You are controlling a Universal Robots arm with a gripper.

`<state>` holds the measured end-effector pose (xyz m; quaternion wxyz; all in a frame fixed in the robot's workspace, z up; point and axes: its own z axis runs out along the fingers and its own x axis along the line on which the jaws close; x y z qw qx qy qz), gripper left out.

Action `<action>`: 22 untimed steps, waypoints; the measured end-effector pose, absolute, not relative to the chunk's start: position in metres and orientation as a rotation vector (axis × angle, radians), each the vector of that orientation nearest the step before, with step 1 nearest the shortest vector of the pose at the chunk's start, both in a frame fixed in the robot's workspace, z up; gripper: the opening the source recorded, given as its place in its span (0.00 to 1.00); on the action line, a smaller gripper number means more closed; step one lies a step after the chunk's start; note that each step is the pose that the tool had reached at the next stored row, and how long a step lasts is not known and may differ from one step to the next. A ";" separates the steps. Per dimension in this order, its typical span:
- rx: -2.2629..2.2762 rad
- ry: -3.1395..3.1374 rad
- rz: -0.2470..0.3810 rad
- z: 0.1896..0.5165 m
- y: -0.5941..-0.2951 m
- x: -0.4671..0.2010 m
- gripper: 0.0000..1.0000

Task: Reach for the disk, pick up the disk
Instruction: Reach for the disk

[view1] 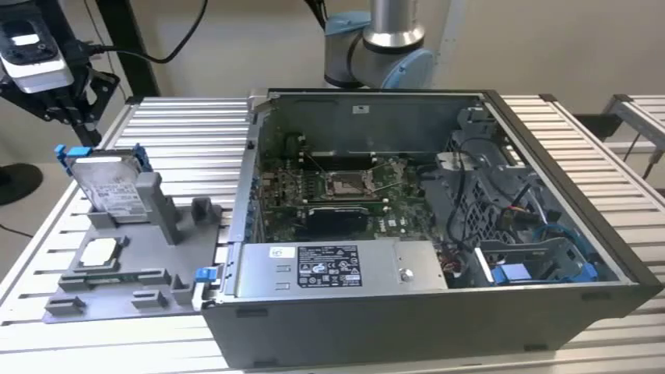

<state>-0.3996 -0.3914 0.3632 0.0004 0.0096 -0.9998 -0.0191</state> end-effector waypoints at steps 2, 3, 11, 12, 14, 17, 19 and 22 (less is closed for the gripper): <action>0.030 -3.140 -0.060 0.363 -0.391 -0.400 0.00; 0.030 -3.140 -0.060 0.363 -0.391 -0.400 0.00; 0.030 -3.140 -0.060 0.363 -0.375 -0.401 0.00; 0.030 -3.140 -0.060 0.363 -0.374 -0.404 0.00; 0.030 -3.140 -0.060 0.363 -0.373 -0.412 0.00; 0.030 -3.140 -0.060 0.363 -0.373 -0.421 0.00; 0.030 -3.140 -0.060 0.363 -0.373 -0.426 0.00; 0.031 -3.140 -0.060 0.363 -0.373 -0.433 0.00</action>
